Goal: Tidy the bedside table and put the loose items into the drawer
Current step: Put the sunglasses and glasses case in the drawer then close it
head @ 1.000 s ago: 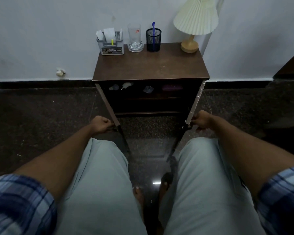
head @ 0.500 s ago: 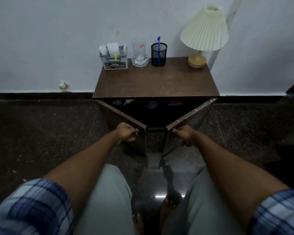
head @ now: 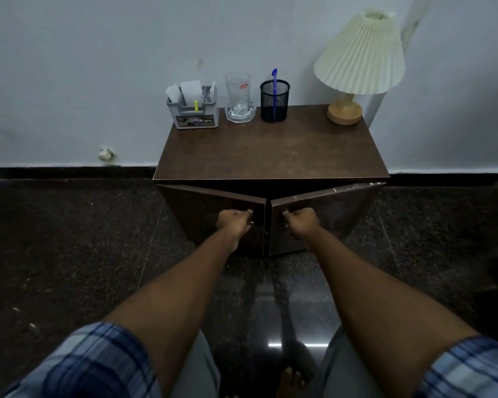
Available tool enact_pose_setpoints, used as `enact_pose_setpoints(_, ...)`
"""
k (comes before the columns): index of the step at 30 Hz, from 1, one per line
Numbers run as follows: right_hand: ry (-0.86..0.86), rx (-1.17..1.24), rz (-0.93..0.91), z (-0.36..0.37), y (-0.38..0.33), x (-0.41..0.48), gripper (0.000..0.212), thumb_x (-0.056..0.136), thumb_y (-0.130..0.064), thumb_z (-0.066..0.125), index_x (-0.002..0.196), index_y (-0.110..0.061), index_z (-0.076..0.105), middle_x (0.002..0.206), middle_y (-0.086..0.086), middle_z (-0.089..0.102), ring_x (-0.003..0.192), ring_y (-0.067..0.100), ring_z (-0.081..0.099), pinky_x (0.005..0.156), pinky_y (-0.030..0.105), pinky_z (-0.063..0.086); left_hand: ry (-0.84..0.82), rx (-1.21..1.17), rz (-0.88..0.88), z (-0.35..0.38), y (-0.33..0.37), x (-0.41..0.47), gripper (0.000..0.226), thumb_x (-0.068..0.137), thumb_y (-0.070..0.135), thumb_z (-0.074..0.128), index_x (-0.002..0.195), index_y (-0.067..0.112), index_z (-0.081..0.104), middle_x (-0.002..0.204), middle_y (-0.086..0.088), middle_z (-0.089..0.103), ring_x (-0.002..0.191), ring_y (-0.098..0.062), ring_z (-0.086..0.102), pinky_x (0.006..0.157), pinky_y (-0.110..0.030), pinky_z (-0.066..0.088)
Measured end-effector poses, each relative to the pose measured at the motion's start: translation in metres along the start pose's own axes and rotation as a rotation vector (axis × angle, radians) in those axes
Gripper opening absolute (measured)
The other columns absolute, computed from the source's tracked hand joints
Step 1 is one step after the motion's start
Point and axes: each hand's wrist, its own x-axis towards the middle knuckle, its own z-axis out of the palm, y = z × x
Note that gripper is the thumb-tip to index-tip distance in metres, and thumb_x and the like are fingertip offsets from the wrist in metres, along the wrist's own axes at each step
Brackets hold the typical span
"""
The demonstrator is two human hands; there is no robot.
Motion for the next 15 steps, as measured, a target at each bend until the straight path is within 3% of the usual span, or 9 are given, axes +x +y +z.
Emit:
enact_pose_setpoints(7,0.122,0.008,0.020,0.014,-0.021,0.028,0.037,0.096,-0.032,0.066,0.111,0.001,0.074,0.118,0.021,0.072,0.115,0.035,0.066,0.090,0.032,0.051,0.043,-0.004,0.015,0.019,0.014,0.017,0.020,0.091,0.020,0.075,0.074,0.012,0.069,0.073,-0.004,0.067,0.068,-0.018,0.067,0.083,-0.038,0.064)
enact_pose_setpoints(11,0.157,0.020,0.033,0.018,-0.026,0.035,0.036,0.097,-0.032,0.065,0.110,0.000,0.075,0.117,0.020,0.072,0.116,0.034,0.066,0.083,0.027,0.045,0.057,-0.007,0.006,0.024,0.021,0.023,0.018,0.091,0.021,0.075,0.078,0.011,0.070,0.074,-0.005,0.066,0.068,-0.017,0.066,0.084,-0.038,0.064)
enact_pose_setpoints(15,0.178,0.011,-0.006,0.019,-0.027,0.041,0.037,0.098,-0.033,0.064,0.094,0.000,0.077,0.108,0.021,0.074,0.110,0.036,0.066,0.086,0.031,0.048,0.092,0.009,0.010,0.029,0.026,0.028,0.025,0.091,0.022,0.075,0.069,0.013,0.067,0.071,-0.004,0.066,0.071,-0.019,0.067,0.085,-0.040,0.064)
